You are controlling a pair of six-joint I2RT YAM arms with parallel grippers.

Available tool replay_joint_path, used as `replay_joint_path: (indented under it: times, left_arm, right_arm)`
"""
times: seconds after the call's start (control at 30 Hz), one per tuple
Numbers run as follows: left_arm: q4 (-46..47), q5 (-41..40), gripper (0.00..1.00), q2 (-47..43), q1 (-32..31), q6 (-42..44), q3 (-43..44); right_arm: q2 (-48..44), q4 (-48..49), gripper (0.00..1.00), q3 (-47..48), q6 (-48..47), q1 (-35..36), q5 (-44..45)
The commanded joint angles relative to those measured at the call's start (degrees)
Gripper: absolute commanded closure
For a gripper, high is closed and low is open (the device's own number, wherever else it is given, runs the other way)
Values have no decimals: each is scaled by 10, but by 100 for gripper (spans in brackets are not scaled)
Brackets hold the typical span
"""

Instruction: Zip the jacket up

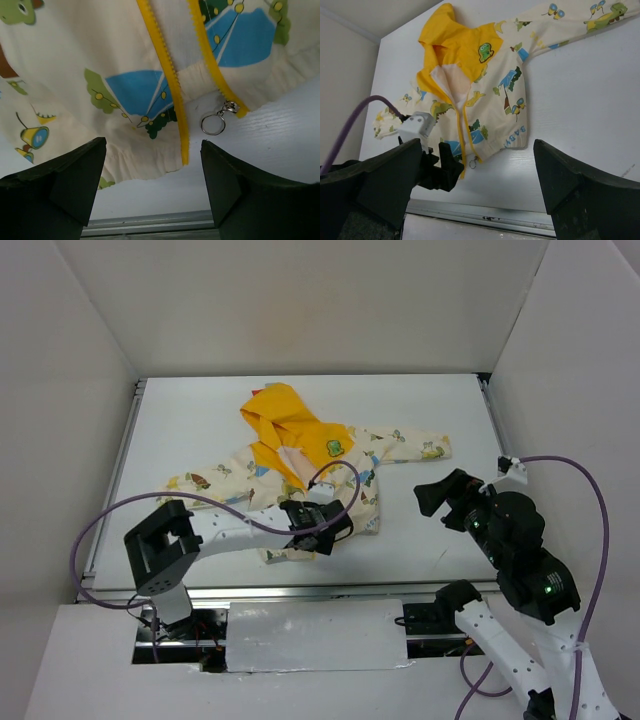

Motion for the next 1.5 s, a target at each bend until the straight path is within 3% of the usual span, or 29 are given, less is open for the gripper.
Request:
replay_joint_path:
  times: [0.0, 0.17, 0.3, 0.63, 0.83, 0.93, 1.03, 1.13, 1.23, 1.37, 1.47]
  left_arm:
    - [4, -22, 12, 7, -11, -62, 6]
    - [12, -31, 16, -11, -11, -79, -26]
    - [25, -22, 27, -16, -11, -89, -50]
    - [54, 2, 28, 0, -11, -95, -77]
    - [92, 29, 50, 12, -11, -94, -97]
    - [121, 55, 73, 5, -4, -83, -119]
    - [150, 83, 78, -6, 13, -73, -137]
    - [156, 87, 100, -23, 23, -68, -143]
    - [151, 66, 100, -60, 27, -73, -141]
    - [206, 59, 100, -176, 32, -59, -159]
    - [263, 61, 100, -251, 48, -52, -186]
  right_arm:
    - [-17, -2, 0, -7, -13, 5, 1]
    - [-21, 15, 0, -18, -17, 4, -16]
    - [-13, 27, 0, -25, -14, 4, -30]
    - [-10, 30, 0, -28, -16, 4, -38]
    - [-10, 31, 0, -31, -17, 5, -38]
    - [-6, 34, 0, -33, -18, 5, -46]
    - [0, 35, 0, -33, -18, 5, -55]
    - [-1, 36, 0, -35, -18, 4, -59]
    - [-2, 58, 0, -48, -22, 4, -71]
    - [39, 135, 0, -95, -21, 5, -208]
    - [96, 206, 0, -131, -11, 7, -261]
